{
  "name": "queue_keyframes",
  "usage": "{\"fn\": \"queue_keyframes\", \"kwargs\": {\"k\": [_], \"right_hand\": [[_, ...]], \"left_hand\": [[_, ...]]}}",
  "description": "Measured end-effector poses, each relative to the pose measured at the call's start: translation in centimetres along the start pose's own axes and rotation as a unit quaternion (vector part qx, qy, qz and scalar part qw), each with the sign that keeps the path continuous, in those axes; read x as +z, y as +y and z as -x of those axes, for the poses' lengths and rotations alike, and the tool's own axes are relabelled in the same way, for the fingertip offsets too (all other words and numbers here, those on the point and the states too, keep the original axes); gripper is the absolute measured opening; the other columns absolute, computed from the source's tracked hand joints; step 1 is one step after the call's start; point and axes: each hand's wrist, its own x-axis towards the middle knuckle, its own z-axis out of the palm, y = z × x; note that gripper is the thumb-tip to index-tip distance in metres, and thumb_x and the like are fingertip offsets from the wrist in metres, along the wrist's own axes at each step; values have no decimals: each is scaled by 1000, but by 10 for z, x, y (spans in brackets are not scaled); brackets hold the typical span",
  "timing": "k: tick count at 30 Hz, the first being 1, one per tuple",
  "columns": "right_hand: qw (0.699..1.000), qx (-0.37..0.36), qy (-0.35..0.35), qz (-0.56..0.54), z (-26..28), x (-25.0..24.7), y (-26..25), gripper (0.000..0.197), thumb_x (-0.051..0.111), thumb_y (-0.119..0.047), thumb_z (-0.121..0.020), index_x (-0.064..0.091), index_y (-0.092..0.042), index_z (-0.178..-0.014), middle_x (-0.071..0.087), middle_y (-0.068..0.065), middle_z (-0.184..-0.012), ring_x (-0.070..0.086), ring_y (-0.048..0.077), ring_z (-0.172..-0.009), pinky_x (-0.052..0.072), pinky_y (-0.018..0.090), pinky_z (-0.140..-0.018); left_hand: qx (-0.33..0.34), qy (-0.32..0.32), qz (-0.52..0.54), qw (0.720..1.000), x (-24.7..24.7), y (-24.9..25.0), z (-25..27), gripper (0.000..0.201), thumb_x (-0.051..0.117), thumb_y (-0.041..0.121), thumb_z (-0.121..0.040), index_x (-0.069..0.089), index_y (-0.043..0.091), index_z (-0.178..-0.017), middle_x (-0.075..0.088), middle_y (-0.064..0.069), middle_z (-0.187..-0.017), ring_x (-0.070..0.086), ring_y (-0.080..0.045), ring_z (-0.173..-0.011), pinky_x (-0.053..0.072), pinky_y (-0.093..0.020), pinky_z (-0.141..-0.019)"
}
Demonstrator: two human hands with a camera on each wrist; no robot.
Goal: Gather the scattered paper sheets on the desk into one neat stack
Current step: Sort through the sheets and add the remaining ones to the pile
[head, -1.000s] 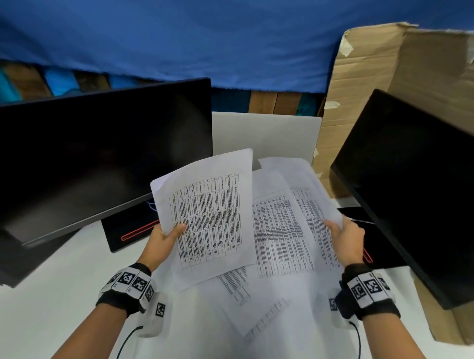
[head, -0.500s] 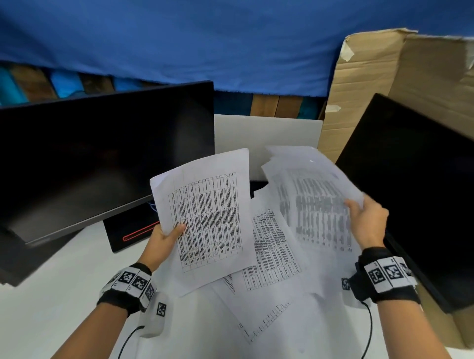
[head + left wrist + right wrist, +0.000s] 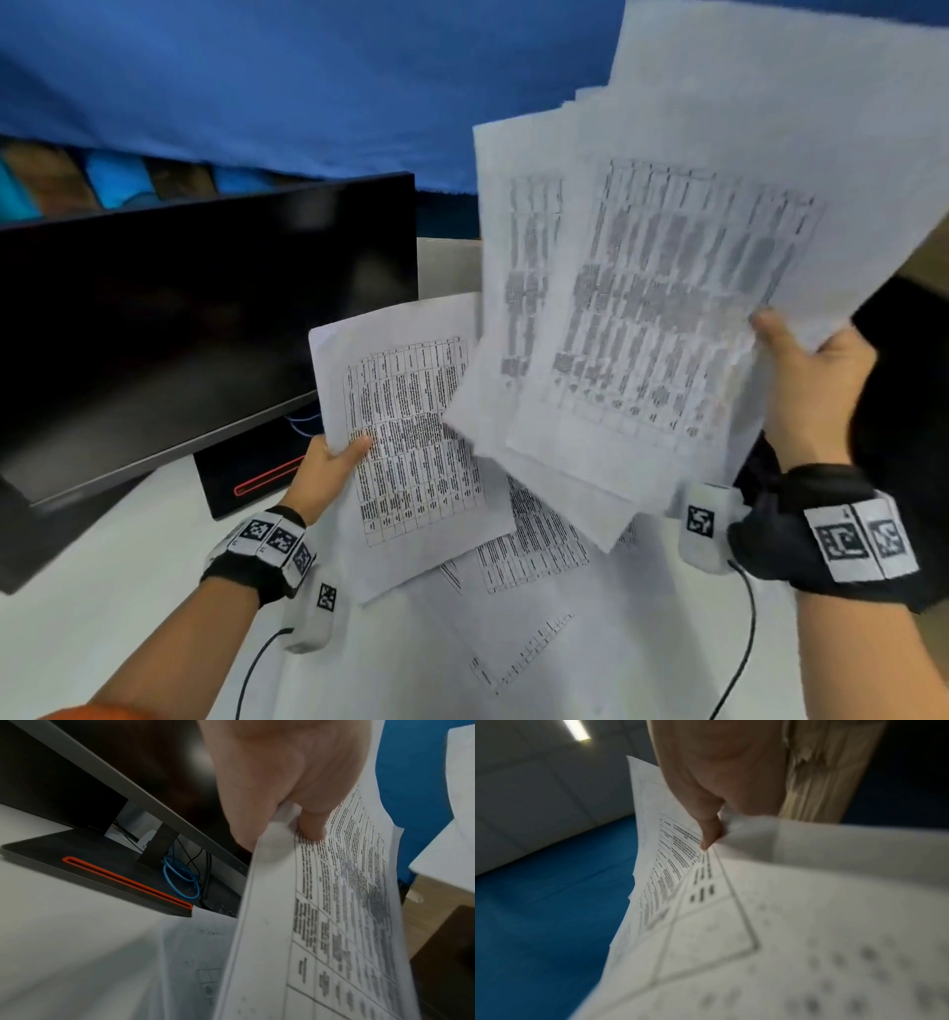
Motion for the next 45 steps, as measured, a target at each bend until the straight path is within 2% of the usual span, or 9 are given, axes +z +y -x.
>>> {"fn": "queue_keyframes", "kwargs": {"k": [5,13,16,19,23,27,33,38,45], "right_hand": [[978,162,-131,9,42,37,57,36,62,-10,-84,57,-8,-121,63,5,-117,63,15,-102,48,34,-96],[861,400,-283,-137,100,71,99,72,78,-33,-67,49,-10,-129,61,8,-123,58,22,-111,43,43,-100],[876,378,-286,-91,106,79,100,53,63,-18,-84,45,-9,-133,54,10,-133,49,26,-123,32,46,-111],[894,349,-273,-66,107,84,97,45,53,-11,-90,43,-7,-134,54,6,-129,49,22,-120,32,40,-111],[916,292,-270,-52,109,85,86,40,54,-15,-90,49,-9,-129,58,2,-119,56,15,-107,43,27,-94],[918,250,-301,-72,105,83,81,25,65,-3,-81,61,-23,-95,65,-8,-95,65,-9,-76,50,7,-66],[899,257,-355,-19,114,80,89,25,72,-8,-75,58,-26,-84,67,-16,-80,62,-2,-78,50,21,-82],[913,238,-330,-21,112,80,75,25,74,-9,-73,52,-6,-86,60,9,-85,58,26,-90,49,29,-81],[906,275,-321,-17,114,75,66,58,74,-12,-74,44,-10,-123,50,-9,-104,46,14,-110,35,33,-104]], "left_hand": [[9,-39,12,999,3,11,-7,25,56,16,-87,61,15,-112,73,8,-93,69,-4,-84,52,-25,-79],[-106,-61,109,986,3,11,-4,28,57,40,-80,51,17,-65,44,0,-55,40,-16,-51,37,-27,-53],[-140,-20,190,972,10,14,-2,43,34,31,-97,46,21,-57,45,5,-48,44,-5,-29,38,-15,-34],[-113,-53,212,969,6,23,8,57,22,57,-89,65,21,-81,72,-1,-66,67,-7,-52,53,-23,-51],[-21,-112,132,985,0,21,6,74,79,62,-40,63,22,-100,75,1,-97,71,-10,-85,58,-29,-77],[26,-99,99,990,4,24,5,71,85,47,-36,61,27,-100,74,19,-90,69,0,-89,56,-18,-76],[21,-125,42,991,10,11,15,74,82,57,-38,57,38,-105,70,15,-102,64,2,-100,49,-20,-87],[60,-102,38,992,17,25,21,33,69,15,-74,58,32,-99,71,31,-88,64,10,-91,52,-13,-83],[85,-108,65,988,14,30,26,76,82,58,-31,58,31,-98,71,29,-89,65,9,-88,49,-5,-69]]}}
